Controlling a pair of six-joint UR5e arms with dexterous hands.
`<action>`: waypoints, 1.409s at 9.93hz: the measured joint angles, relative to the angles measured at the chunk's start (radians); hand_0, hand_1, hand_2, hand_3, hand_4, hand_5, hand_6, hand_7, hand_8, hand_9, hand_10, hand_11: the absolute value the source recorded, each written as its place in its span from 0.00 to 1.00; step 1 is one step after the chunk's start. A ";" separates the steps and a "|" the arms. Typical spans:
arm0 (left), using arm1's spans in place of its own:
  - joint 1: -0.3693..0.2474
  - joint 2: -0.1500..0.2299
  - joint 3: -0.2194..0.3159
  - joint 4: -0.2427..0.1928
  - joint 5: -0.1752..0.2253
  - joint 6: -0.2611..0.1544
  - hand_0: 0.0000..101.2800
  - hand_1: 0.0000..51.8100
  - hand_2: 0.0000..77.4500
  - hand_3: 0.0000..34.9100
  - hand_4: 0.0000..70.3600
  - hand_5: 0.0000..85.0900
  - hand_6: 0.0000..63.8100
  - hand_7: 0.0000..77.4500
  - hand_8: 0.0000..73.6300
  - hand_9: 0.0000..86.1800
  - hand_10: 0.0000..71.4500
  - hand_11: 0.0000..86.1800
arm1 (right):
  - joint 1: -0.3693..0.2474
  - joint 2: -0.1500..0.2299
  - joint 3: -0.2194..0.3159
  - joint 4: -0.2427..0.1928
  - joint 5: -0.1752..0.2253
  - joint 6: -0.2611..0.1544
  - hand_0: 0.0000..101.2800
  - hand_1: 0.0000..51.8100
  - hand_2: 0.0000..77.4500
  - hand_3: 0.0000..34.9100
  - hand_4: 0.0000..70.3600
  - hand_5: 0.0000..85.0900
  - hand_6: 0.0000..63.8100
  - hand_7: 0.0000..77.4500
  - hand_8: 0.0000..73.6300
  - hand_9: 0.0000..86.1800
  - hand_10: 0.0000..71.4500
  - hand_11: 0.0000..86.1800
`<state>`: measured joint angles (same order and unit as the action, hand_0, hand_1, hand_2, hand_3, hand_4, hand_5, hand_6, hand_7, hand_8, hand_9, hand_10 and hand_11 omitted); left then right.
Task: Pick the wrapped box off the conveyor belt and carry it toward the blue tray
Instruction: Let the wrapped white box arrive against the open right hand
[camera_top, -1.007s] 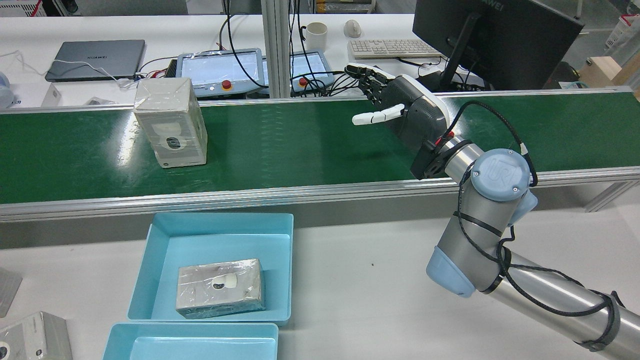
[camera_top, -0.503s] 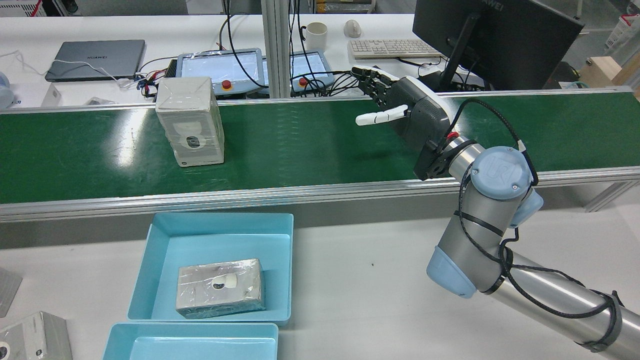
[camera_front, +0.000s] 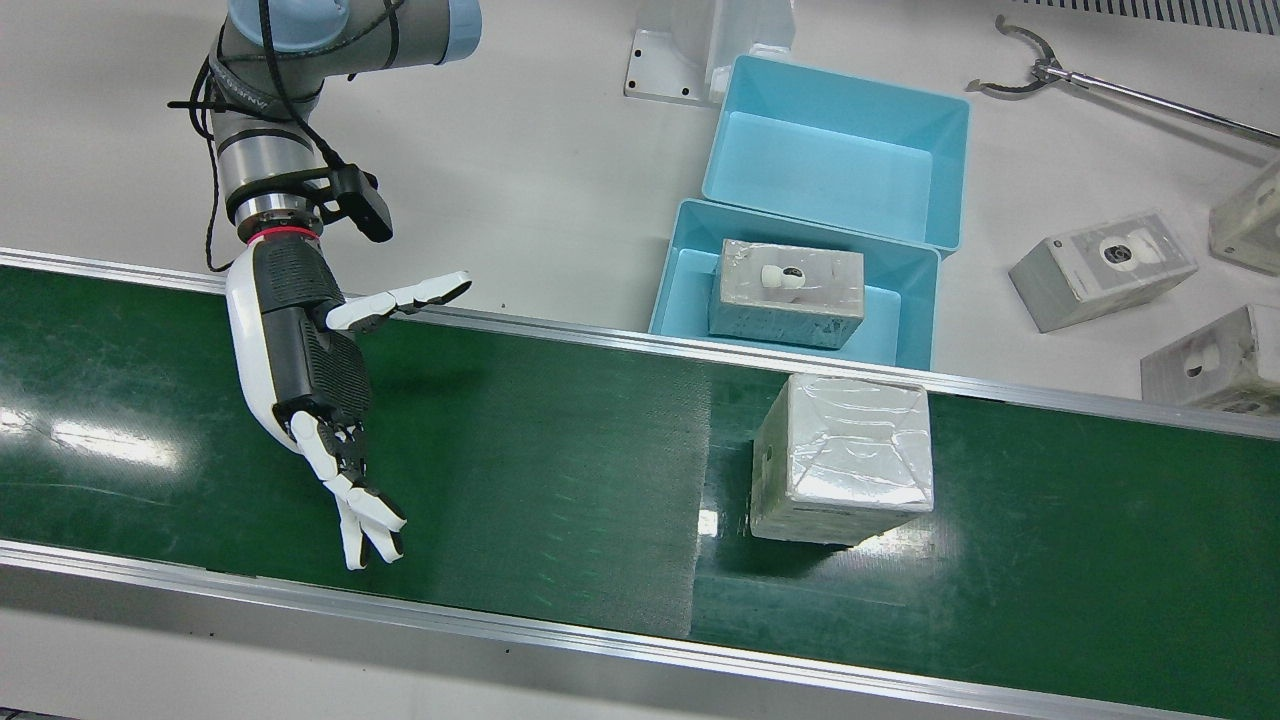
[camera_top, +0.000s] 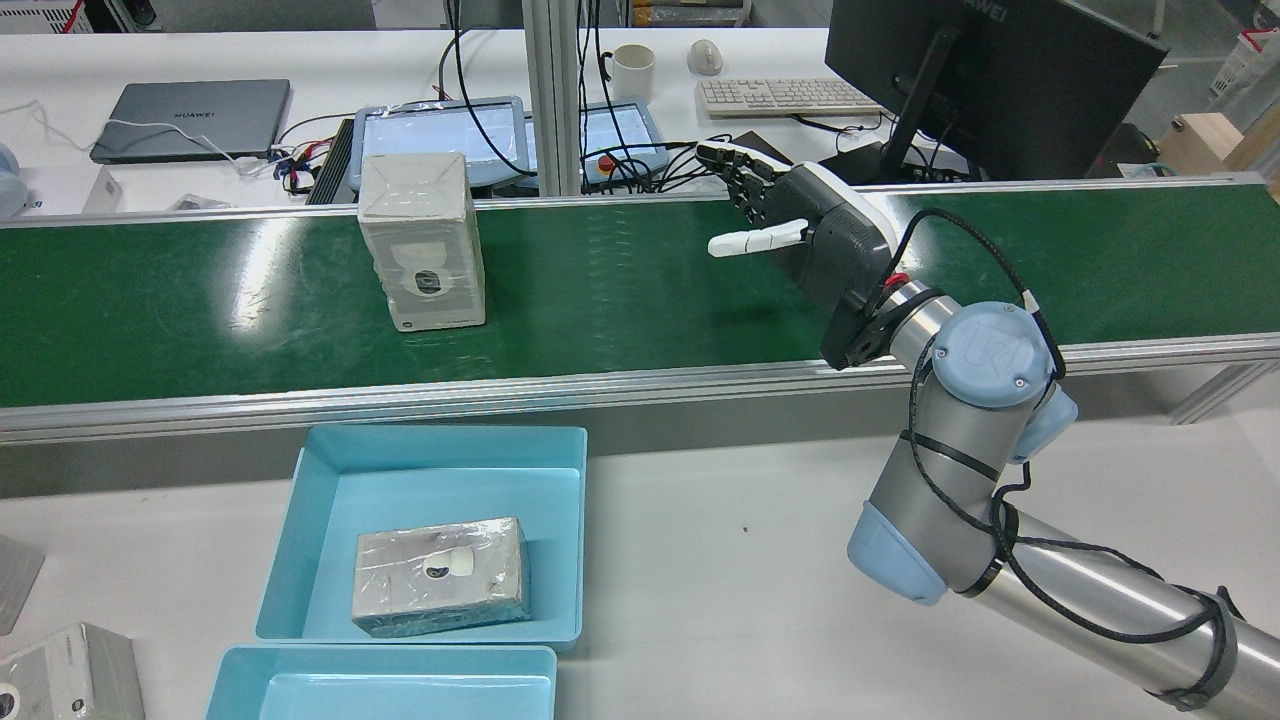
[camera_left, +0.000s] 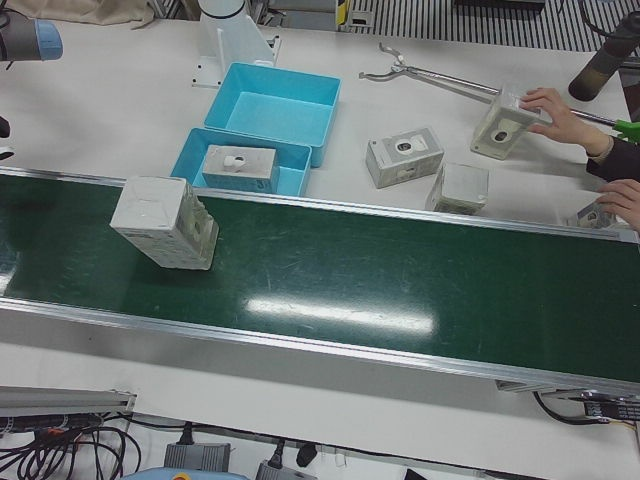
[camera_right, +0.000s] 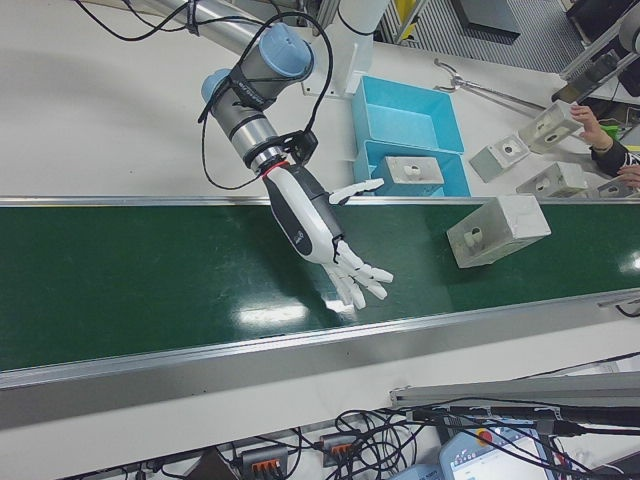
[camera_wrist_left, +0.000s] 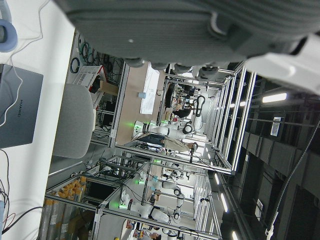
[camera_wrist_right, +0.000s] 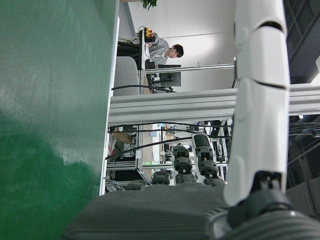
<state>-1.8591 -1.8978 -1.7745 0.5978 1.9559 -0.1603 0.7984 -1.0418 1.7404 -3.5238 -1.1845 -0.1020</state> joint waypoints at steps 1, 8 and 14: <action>0.000 0.000 0.000 0.000 0.000 0.000 0.00 0.00 0.01 0.00 0.00 0.01 0.01 0.01 0.01 0.00 0.00 0.01 | -0.001 0.000 0.000 0.000 0.000 0.000 0.47 0.31 0.12 0.00 0.12 0.21 0.04 0.04 0.01 0.03 0.00 0.01; 0.000 0.000 0.000 0.000 0.000 0.000 0.00 0.00 0.01 0.00 0.00 0.01 0.00 0.01 0.01 0.01 0.01 0.01 | -0.008 0.003 -0.001 0.001 -0.001 -0.018 0.48 0.32 0.13 0.00 0.14 0.19 0.04 0.04 0.01 0.03 0.00 0.01; 0.000 0.000 0.000 0.000 0.000 0.000 0.00 0.00 0.01 0.00 0.00 0.01 0.01 0.01 0.01 0.00 0.01 0.01 | -0.016 0.001 -0.004 0.001 0.000 -0.016 0.48 0.32 0.14 0.00 0.10 0.20 0.05 0.04 0.01 0.03 0.00 0.01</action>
<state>-1.8591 -1.8977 -1.7745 0.5978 1.9559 -0.1603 0.7825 -1.0406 1.7366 -3.5226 -1.1844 -0.1180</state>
